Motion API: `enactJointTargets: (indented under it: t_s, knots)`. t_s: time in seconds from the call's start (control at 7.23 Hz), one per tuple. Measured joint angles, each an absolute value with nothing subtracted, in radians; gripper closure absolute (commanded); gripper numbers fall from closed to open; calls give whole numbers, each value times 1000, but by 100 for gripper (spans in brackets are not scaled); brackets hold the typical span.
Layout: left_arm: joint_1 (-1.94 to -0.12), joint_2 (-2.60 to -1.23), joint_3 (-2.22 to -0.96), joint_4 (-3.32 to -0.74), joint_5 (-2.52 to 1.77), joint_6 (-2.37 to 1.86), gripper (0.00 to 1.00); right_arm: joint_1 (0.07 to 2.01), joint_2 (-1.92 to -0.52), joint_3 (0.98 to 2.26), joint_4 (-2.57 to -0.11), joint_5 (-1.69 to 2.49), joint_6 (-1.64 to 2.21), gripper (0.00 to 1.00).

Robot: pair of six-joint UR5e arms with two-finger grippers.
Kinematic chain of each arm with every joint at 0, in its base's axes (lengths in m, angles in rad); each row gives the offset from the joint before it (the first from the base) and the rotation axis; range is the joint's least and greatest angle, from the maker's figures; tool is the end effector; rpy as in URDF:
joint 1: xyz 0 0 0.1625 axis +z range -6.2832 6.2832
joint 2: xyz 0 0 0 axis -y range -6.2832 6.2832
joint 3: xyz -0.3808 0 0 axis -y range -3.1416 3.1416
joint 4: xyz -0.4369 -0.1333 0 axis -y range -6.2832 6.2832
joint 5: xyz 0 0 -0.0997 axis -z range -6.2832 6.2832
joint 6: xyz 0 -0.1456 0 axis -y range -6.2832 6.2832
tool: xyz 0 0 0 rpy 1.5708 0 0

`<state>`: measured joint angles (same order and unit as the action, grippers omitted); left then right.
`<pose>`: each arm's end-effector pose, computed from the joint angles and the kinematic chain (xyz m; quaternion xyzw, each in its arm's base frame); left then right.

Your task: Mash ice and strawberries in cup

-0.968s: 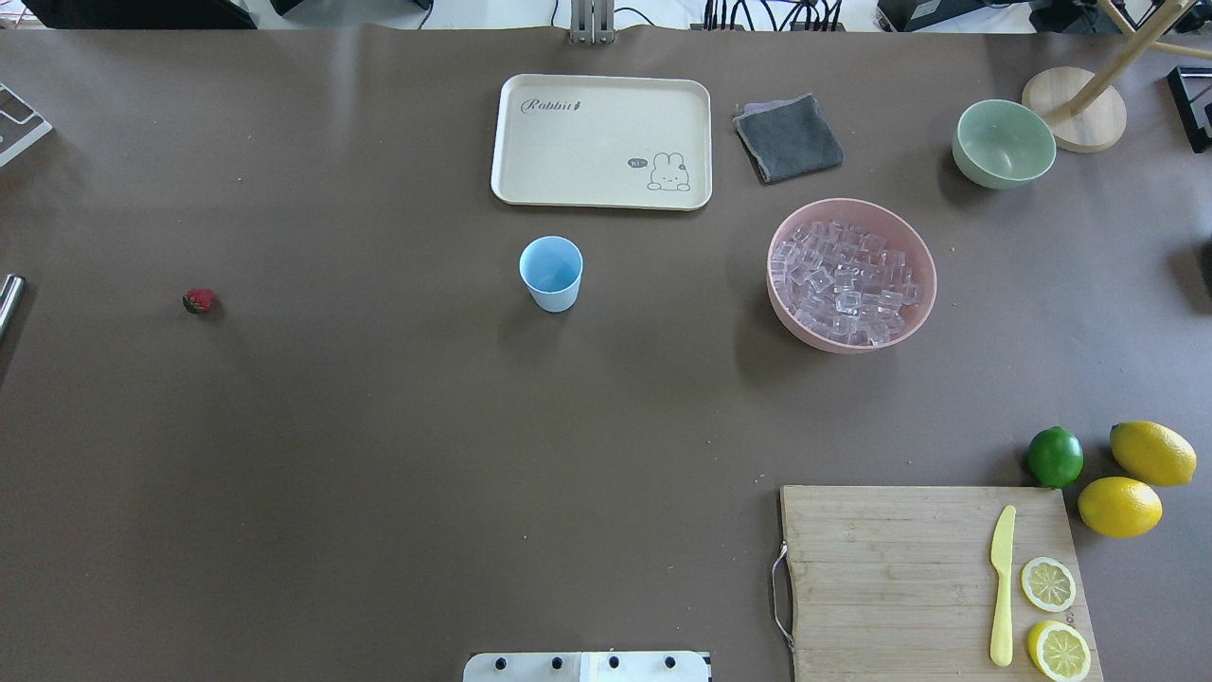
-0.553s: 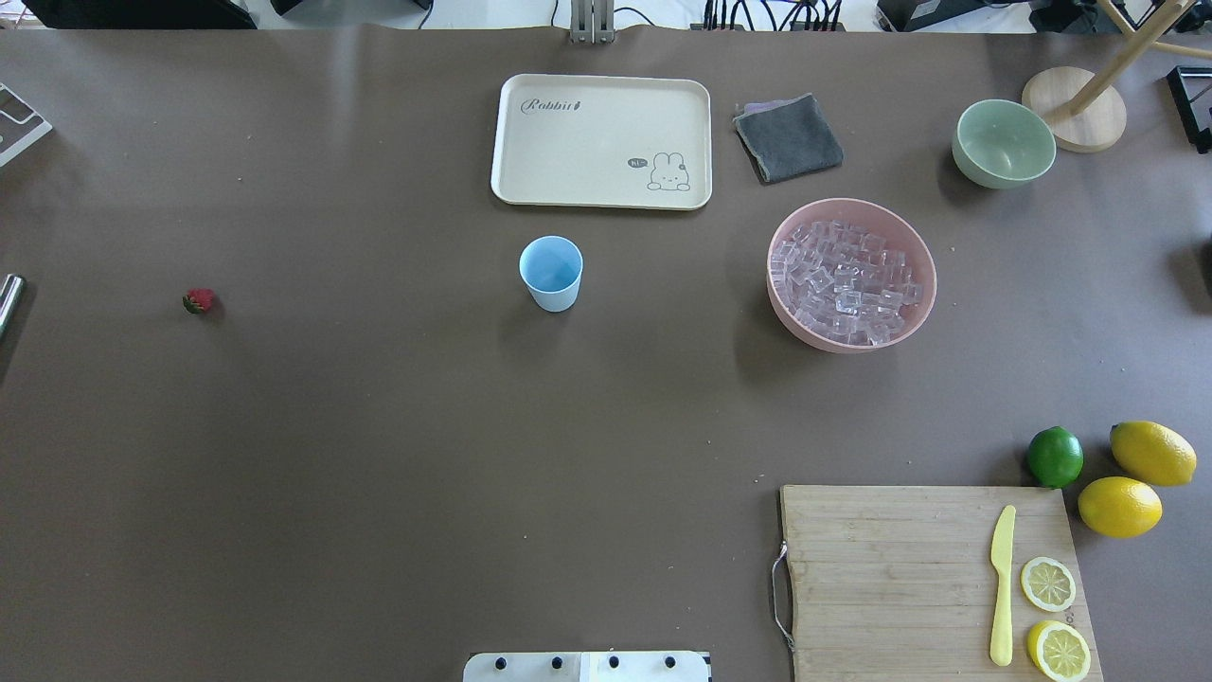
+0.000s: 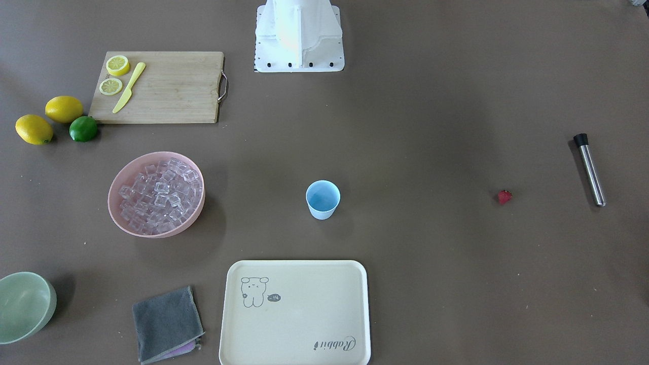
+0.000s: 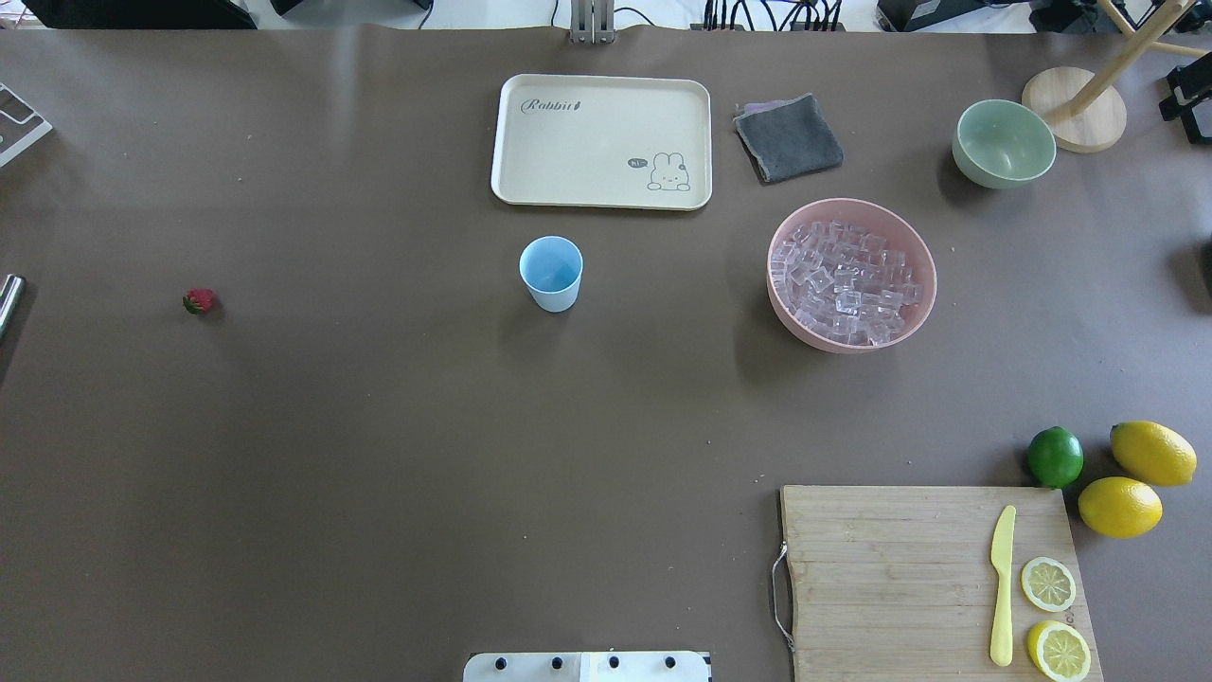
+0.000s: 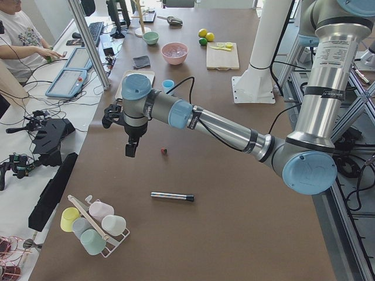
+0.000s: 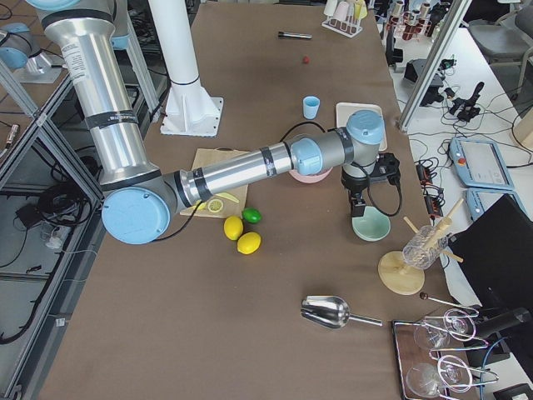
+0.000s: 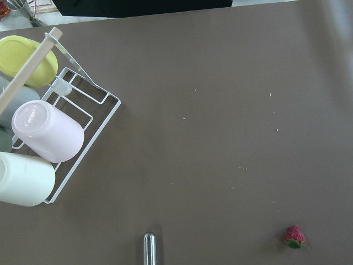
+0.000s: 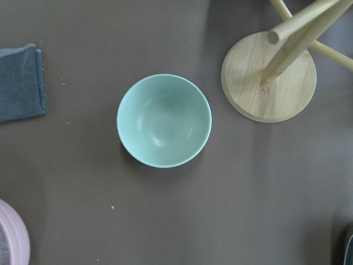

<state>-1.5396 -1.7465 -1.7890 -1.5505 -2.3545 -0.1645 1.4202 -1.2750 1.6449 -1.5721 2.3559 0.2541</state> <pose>-0.0118 -0.6011 0.4294 0.1342 0.3902 0.0103 0.9108 -0.0673 -0.6457 0.4290 0.0903 -0.4024 -0.0230 0.9107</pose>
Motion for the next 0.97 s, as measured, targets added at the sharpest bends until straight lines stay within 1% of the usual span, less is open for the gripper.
enactJointTargets:
  t_s: [0.28, 0.55, 0.69, 0.97]
  knots:
    - [-1538, -1743, -1798, -1548, -2354, -167, 2, 1349, -1255, 1731, -1571, 2373, 304, 1]
    - [-1536, -1742, -1792, -1545, -2355, -168, 2, 1222, -1202, 1786, -1565, 2354, 494, 1]
    - [-1535, -1742, -1790, -1544, -2357, -168, 2, 1139, -1171, 1793, -1519, 2300, 536, 1]
    - [-1534, -1741, -1788, -1545, -2359, -168, 2, 973, -1166, 1781, -1341, 2146, 561, 1]
